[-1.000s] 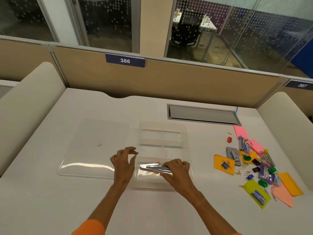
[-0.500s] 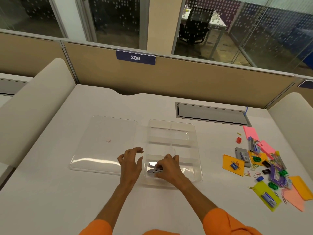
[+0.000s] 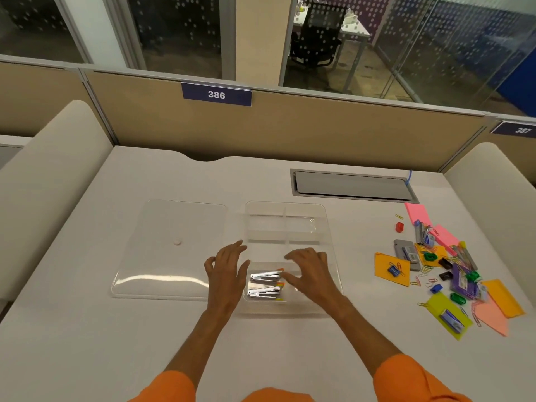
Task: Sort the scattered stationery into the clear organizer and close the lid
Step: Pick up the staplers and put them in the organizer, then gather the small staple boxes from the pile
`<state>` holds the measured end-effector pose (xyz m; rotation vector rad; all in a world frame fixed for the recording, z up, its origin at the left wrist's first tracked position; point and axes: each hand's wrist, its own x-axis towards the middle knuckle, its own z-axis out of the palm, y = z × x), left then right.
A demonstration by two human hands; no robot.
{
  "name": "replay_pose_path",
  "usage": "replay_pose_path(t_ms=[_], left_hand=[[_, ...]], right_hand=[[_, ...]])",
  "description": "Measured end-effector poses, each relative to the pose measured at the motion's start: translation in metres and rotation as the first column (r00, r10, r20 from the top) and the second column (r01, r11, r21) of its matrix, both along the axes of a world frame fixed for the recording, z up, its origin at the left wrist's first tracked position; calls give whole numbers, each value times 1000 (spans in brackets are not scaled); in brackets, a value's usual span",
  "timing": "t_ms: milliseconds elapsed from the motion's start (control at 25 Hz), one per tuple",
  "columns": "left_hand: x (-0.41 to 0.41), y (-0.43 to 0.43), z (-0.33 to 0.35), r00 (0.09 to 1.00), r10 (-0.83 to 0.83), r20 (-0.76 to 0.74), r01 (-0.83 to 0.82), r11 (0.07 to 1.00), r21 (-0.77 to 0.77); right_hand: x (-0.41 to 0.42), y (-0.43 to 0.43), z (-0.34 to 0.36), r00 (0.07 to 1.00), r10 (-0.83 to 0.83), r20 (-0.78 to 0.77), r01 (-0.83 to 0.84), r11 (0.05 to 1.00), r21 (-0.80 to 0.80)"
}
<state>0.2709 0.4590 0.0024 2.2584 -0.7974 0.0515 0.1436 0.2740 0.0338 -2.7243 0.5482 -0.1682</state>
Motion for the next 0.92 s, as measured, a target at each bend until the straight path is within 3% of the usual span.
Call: replay_pose_path(t_ms=[160, 320, 520, 920], left_hand=[[-10, -31, 11, 995, -85, 49, 76, 983, 168], [-38, -80, 29, 980, -186, 78, 161, 954, 253], [-50, -102, 31, 982, -170, 83, 146, 960, 237], [-140, -231, 35, 935, -351, 44, 329, 908, 259]], right_hand=[[-38, -37, 8, 990, -141, 9, 141, 984, -105], [-84, -86, 13, 964, -265, -11, 263, 960, -93], [-102, -100, 11, 956, -285, -68, 282, 958, -46], [-225, -192, -3, 870, -490, -57, 491, 871, -1]])
